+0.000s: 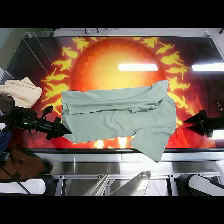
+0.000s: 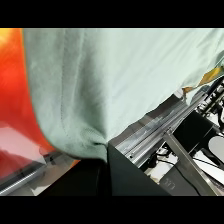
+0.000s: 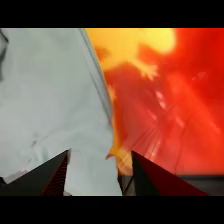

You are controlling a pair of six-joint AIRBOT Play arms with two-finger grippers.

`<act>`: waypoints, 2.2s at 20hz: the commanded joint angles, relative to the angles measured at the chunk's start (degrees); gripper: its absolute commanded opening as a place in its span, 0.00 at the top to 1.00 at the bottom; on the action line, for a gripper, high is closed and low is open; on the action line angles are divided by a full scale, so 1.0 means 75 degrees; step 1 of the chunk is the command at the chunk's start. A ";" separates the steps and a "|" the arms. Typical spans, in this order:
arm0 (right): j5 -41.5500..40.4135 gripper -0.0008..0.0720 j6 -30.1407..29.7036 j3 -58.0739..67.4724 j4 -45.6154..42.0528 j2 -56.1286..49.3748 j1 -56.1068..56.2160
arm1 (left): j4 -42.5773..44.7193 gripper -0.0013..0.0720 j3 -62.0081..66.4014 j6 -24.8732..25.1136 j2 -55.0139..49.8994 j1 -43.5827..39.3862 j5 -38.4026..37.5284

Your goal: Fold the shirts.

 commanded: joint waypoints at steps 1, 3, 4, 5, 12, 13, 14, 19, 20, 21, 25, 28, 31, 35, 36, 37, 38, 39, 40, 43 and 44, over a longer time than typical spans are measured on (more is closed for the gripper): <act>-0.0638 0.25 0.0615 -0.1209 -0.0446 0.0883 0.0020 | -0.0029 0.96 0.0026 0.0041 -0.0017 0.0006 0.0038; -0.1113 0.26 0.0542 -0.1725 -0.0382 0.0906 0.0405 | -0.0035 0.96 0.0026 0.0041 -0.0017 0.0006 0.0047; -0.1352 0.26 0.0434 -0.1920 -0.0291 0.0898 0.0647 | -0.0032 0.96 0.0026 0.0038 -0.0017 0.0006 0.0076; -0.1521 0.26 0.0315 -0.2043 -0.0102 0.0880 0.0909 | -0.0032 0.96 0.0026 0.0038 -0.0017 0.0006 0.0111; -0.1807 0.50 -0.0204 -0.2113 0.0787 0.0740 0.2489 | -0.0038 0.96 0.0026 0.0041 -0.0017 0.0006 0.0076; -0.1617 0.62 -0.0615 -0.2113 0.1215 0.0743 0.2544 | -0.0038 0.96 0.0026 0.0044 -0.0017 0.0006 0.0131; -0.1311 0.72 -0.1090 -0.2113 0.1693 0.0755 0.2535 | -0.0038 0.96 0.0029 0.0076 -0.0017 0.0009 0.0236; 0.0329 0.96 -0.1699 -0.2107 0.2503 0.1638 0.2110 | -0.0431 0.96 0.0026 0.0090 0.0376 0.0160 0.1868; 0.0595 0.96 -0.1699 -0.2107 0.2500 0.2002 0.1851 | -0.0414 0.96 0.0026 0.0090 0.0737 0.0332 0.1926; 0.0740 0.96 -0.1696 -0.2107 0.2500 0.2416 0.1472 | -0.0417 0.96 0.0026 0.0090 0.1110 0.0586 0.1923; 0.0376 0.96 -0.1661 -0.2092 0.2859 0.3471 -0.0306 | -0.0437 0.96 -0.0003 0.0044 0.2384 0.2034 0.1719; 0.0364 0.96 -0.2090 -0.2092 0.3430 0.3462 -0.0513 | -0.0428 0.96 -0.0245 0.0044 0.2993 0.2684 0.1507; 0.0303 0.96 -0.2253 -0.2092 0.3914 0.3471 -0.0519 | -0.0370 0.96 -0.0353 0.0047 0.3118 0.2658 0.1443; -0.0385 0.96 -0.2480 -0.2092 0.4030 0.3214 -0.0507 | -0.0367 0.96 0.0146 0.0044 0.2614 0.2206 0.1297; -0.0554 0.96 -0.2774 -0.2095 0.4188 0.3019 -0.0498 | -0.0364 0.96 0.0382 0.0041 0.2343 0.1996 0.1247; -0.0764 0.96 -0.3092 -0.2092 0.4497 0.2751 -0.0425 | -0.0367 0.96 0.0653 0.0035 0.2017 0.1751 0.1189; -0.0985 0.96 -0.3436 -0.2092 0.4867 0.2457 -0.0291 | -0.0367 0.96 0.0930 0.0015 0.1708 0.1515 0.1096; -0.1221 0.96 -0.3870 -0.2092 0.5289 0.2107 -0.0055 | -0.0364 0.96 0.1221 -0.0111 0.1376 0.1271 0.0950; -0.1448 0.96 -0.4243 -0.2090 0.5686 0.1740 0.0265 | -0.0364 0.96 0.1495 -0.0181 0.1072 0.1061 0.0871; -0.2378 0.96 -0.5307 -0.1804 0.6586 0.0364 0.1498 | -0.0338 0.96 0.2416 -0.0449 0.0108 0.0624 0.0866; -0.2637 0.96 -0.5496 -0.1527 0.6645 -0.0119 0.1845 | -0.0341 0.96 0.2707 -0.0574 -0.0198 0.0557 0.0874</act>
